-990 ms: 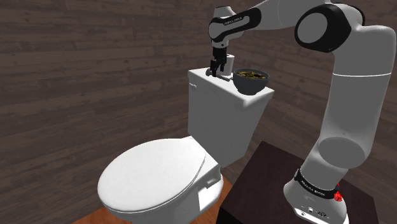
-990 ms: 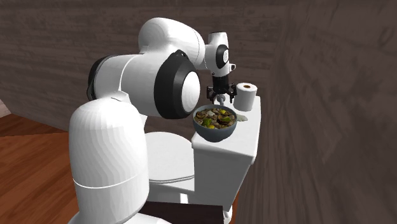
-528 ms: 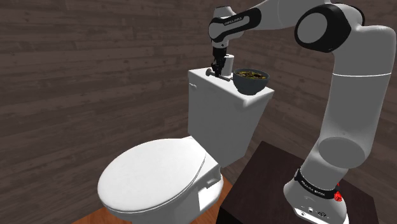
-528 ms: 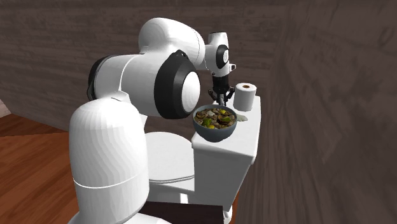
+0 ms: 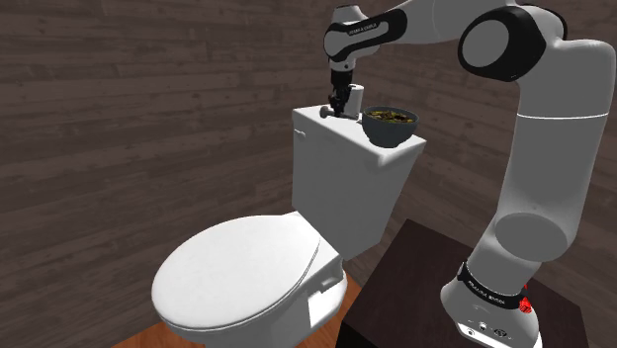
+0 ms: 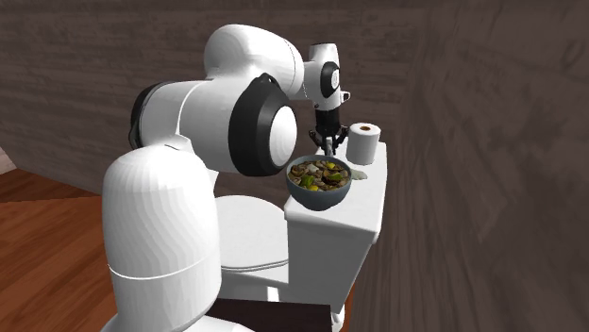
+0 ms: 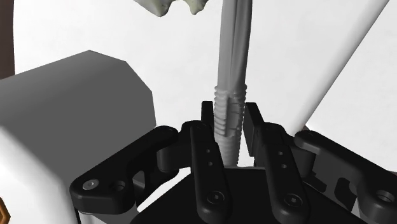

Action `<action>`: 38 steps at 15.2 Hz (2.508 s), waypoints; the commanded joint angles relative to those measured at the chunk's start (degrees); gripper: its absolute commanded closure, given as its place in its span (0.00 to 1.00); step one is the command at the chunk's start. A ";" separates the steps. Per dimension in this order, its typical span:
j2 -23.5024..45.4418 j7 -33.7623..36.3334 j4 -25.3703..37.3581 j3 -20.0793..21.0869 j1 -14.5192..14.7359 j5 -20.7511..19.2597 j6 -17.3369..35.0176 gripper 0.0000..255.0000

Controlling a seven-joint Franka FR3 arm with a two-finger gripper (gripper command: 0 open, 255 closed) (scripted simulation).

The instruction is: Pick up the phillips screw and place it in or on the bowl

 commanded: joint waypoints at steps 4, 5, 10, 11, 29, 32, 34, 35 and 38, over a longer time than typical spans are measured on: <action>-0.20 -0.43 3.57 -0.05 -0.07 0.06 -3.74 1.00; -0.17 -0.51 4.36 -0.06 -0.09 0.09 -4.51 1.00; 0.17 -0.96 8.69 -0.10 -0.20 0.24 -8.48 1.00; 0.29 -1.05 9.63 -0.11 -0.23 0.28 -9.29 1.00; 6.90 -3.29 33.69 -0.33 -1.77 1.79 -26.67 1.00; -0.42 -2.87 23.13 -0.52 -0.60 0.32 -23.36 1.00; -6.63 -2.43 14.74 -0.57 0.15 -1.02 -21.10 1.00; -9.48 -2.21 11.10 -0.54 0.40 -1.65 -20.27 1.00; -17.42 -1.59 1.62 -0.36 0.83 -3.41 -18.60 1.00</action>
